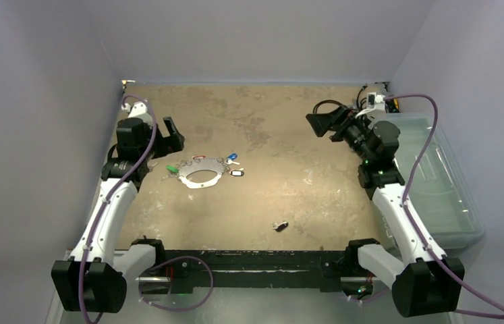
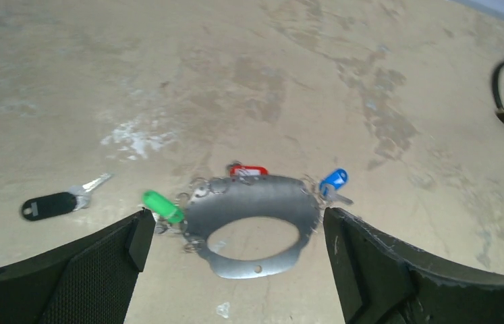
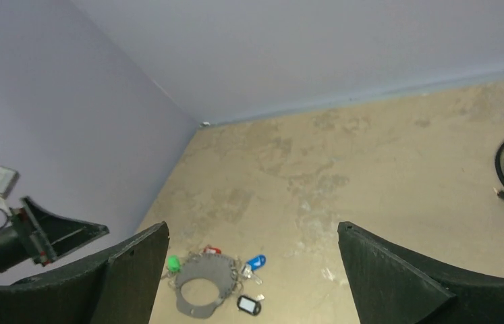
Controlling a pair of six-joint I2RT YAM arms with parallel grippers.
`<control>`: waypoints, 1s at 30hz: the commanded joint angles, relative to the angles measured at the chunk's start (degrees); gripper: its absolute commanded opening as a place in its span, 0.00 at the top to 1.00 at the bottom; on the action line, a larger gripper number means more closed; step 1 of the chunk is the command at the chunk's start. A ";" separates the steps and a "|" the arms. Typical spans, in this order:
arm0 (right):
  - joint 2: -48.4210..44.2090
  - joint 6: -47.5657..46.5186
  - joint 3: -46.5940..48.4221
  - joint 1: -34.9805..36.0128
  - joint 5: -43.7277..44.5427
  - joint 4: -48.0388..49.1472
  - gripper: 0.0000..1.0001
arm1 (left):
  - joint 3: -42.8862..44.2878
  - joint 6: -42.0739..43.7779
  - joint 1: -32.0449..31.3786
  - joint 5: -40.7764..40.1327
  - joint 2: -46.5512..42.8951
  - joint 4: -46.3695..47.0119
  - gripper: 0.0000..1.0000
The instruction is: Put the keys on the keyring
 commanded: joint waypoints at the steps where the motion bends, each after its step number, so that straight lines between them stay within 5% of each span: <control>1: -0.39 -2.97 0.78 4.50 6.51 -8.82 0.01 | -0.70 3.94 -3.20 9.48 -0.53 2.32 0.01; 6: 3.31 -6.36 3.47 13.25 15.32 -22.36 0.01 | -0.26 6.28 -10.21 6.56 0.32 0.02 0.01; 15: 4.32 -5.32 4.73 23.97 24.71 -40.46 0.01 | -0.42 7.17 -16.87 14.85 3.09 0.75 0.05; 30: 6.62 -5.10 1.54 38.83 25.20 -45.63 0.04 | -0.65 6.58 -20.56 13.60 3.27 0.05 0.08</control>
